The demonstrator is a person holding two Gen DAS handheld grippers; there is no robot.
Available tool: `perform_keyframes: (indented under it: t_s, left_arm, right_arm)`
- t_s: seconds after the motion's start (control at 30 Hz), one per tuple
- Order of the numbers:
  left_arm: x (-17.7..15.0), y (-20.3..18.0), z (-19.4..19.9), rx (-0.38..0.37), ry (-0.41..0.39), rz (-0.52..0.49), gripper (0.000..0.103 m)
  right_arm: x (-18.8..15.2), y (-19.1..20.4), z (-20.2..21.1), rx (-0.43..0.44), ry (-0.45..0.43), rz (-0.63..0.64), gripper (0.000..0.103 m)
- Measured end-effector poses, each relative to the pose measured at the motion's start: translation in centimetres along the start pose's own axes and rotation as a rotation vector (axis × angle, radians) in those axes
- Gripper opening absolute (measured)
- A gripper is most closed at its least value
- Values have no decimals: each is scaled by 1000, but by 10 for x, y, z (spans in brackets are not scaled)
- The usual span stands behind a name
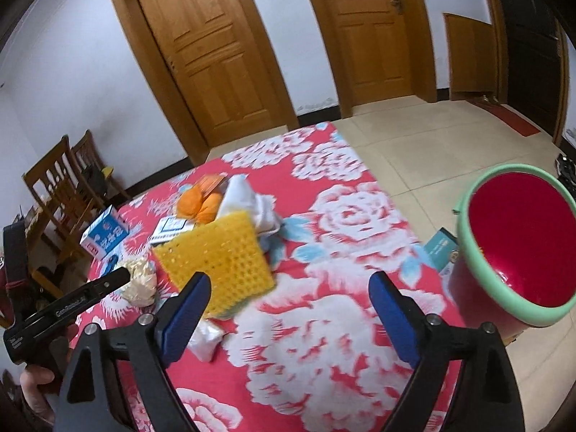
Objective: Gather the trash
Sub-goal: 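Grasp another crumpled tissue with the left tool while the right tool grasps a yellow foam net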
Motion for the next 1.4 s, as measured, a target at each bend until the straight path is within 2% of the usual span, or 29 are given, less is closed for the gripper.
perform_keyframes:
  t_s: [0.13, 0.37, 0.63, 0.77, 1.13, 1.2, 1.27, 1.4]
  left_arm:
    - [0, 3, -11, 0, 19, 10, 60]
    - [-1, 7, -25, 0, 46, 27, 60]
    - [1, 6, -36, -7, 55, 29, 60]
    - [2, 6, -38, -1, 47, 25, 60]
    - [2, 4, -38, 26, 37, 24, 60]
    - [1, 4, -38, 24, 34, 26, 56]
    - [0, 4, -37, 5, 35, 31, 47]
    - [-2, 3, -36, -15, 37, 36, 41]
  right_arm:
    - [1, 16, -15, 6, 35, 37, 102]
    - [5, 34, -45, 0, 99, 81, 102]
    - [12, 32, -69, -19, 130, 80, 101]
    - [13, 29, -75, -21, 146, 68, 91]
    - [13, 23, -72, -40, 121, 58, 59]
    - [13, 21, -72, -36, 121, 50, 54]
    - [13, 18, -71, -29, 123, 40, 47]
    - [11, 16, -70, -5, 130, 29, 33]
Point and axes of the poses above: each gripper's, at about its wrist camera, not at the fingertips, and z roughly against the way its jaws point, y to its left, x to its top, the point moved 4 cm from there along -z, roughly the way its jaws point, and after that the axes turned 15 degrees about y, right-handed, at the moved point
